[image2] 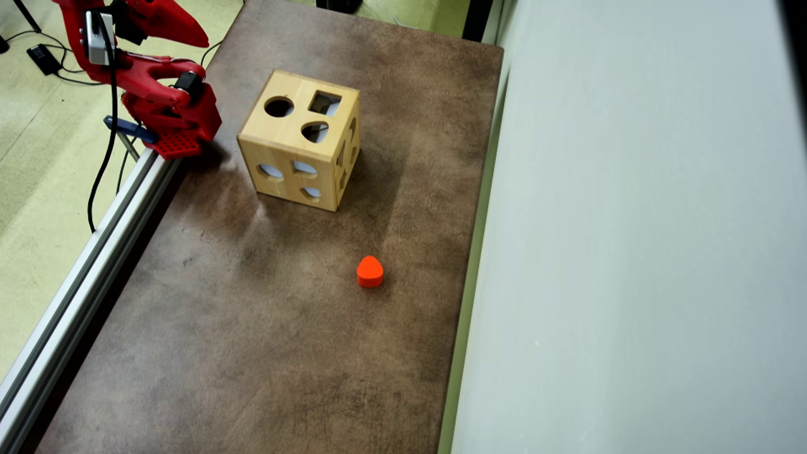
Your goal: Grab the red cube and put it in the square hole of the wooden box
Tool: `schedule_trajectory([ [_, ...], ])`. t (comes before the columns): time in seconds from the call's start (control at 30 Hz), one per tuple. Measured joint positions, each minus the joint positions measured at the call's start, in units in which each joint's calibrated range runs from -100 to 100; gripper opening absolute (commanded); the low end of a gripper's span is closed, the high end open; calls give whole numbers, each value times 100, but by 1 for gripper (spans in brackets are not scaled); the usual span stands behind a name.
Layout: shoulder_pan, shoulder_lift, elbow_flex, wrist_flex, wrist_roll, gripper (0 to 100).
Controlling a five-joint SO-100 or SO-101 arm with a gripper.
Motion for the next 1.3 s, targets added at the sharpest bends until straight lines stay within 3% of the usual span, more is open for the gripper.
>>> schedule_trajectory([
  [0.57,-36,-1169,316,0,0,2],
  [1.3,-36,-1229,316,24,0,3],
])
